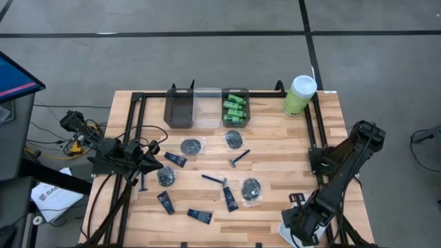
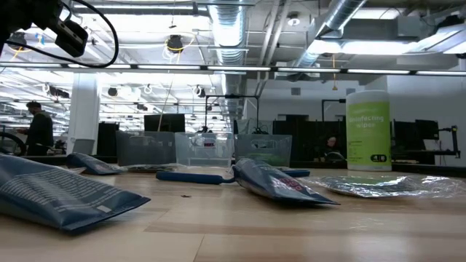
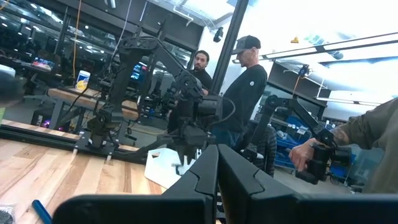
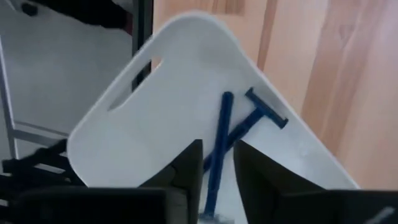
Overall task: Pick & Place Travel size toiletries
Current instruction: Put the blue razor into the white bin
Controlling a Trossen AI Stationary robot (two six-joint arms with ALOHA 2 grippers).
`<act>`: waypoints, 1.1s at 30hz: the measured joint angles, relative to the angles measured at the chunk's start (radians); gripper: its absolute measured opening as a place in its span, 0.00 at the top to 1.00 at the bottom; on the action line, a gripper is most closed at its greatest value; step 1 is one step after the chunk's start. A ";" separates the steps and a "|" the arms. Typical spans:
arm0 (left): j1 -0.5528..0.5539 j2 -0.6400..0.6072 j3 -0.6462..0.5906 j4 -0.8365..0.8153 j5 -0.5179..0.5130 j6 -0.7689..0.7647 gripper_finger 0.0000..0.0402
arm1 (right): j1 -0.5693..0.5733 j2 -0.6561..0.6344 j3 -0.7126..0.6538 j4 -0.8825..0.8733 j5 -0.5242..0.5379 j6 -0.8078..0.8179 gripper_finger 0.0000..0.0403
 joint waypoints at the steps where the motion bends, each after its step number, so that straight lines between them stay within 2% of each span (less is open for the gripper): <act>1: 0.000 0.000 0.000 0.000 0.000 0.000 0.99 | -0.006 -0.009 0.000 -0.003 0.000 -0.003 0.76; 7: 0.000 0.000 0.000 0.000 0.000 0.000 0.99 | -0.105 -0.092 0.000 0.002 -0.001 0.030 0.62; 14: 0.000 0.000 0.000 0.000 0.000 0.000 0.99 | -0.384 -0.138 0.001 0.117 0.064 0.002 0.55; 20: 0.000 0.000 0.000 0.000 0.000 0.000 0.99 | -0.559 -0.038 0.004 0.298 0.056 -0.228 0.60; 25: 0.000 0.000 0.000 0.000 0.000 0.000 0.99 | -0.663 0.082 0.088 0.300 0.073 -0.403 0.63; 29: 0.000 0.000 0.000 0.000 0.000 0.000 0.99 | -0.726 0.186 0.184 0.167 0.143 -0.597 0.61; 33: 0.000 0.004 0.000 0.003 0.000 0.000 0.99 | -0.787 0.284 0.285 -0.015 0.174 -0.830 0.54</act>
